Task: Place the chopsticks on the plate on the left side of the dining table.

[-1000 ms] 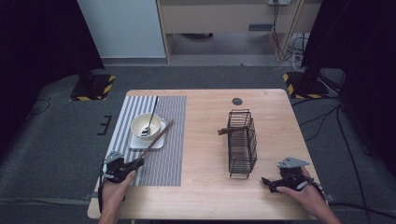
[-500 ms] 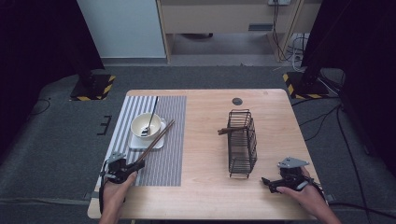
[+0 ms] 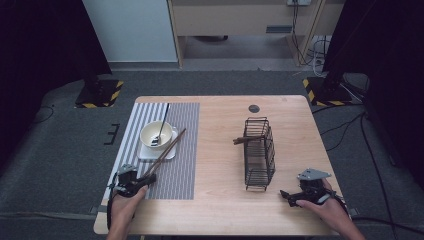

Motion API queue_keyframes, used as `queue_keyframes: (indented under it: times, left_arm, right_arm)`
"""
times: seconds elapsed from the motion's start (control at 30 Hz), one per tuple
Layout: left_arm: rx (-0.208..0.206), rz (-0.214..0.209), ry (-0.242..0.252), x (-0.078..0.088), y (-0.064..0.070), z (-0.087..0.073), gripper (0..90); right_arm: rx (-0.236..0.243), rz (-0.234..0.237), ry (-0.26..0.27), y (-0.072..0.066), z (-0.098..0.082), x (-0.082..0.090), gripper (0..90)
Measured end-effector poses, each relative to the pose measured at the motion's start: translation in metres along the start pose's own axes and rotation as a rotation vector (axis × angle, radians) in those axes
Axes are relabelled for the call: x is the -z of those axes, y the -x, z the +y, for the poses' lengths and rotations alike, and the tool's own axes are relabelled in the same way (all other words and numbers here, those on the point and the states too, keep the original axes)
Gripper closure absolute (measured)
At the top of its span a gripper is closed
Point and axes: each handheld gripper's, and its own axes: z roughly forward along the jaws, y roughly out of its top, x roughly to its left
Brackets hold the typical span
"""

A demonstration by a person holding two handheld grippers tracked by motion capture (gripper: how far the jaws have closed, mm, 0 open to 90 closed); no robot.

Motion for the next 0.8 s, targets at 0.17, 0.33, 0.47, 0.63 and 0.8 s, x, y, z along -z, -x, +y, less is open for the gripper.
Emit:
queue_keyframes:
  times: [0.17, 0.33, 0.47, 0.63, 0.8]
  left_arm:
    - [0.004, 0.000, 0.000, 0.0000, -0.0006, 0.0001, 83.1]
    - [0.009, -0.004, -0.007, -0.0006, -0.0010, -0.0001, 83.0]
    - [0.013, -0.004, -0.013, -0.0013, -0.0006, -0.0004, 83.0]
    - [0.014, -0.004, -0.013, -0.0014, -0.0007, -0.0004, 83.0]
    - [0.020, -0.010, -0.014, -0.0023, -0.0015, -0.0007, 83.0]
  right_arm:
    - [0.000, 0.000, 0.000, 0.0000, 0.0000, 0.0000, 0.2]
    - [0.000, 0.000, 0.000, 0.0000, 0.0000, 0.0000, 0.2]
    - [0.000, 0.000, 0.000, -0.0001, 0.0000, 0.0000, 0.2]
    - [-0.001, 0.000, 0.000, -0.0001, -0.0001, 0.0001, 0.2]
    - [0.000, 0.000, 0.000, -0.0001, -0.0001, 0.0001, 0.2]
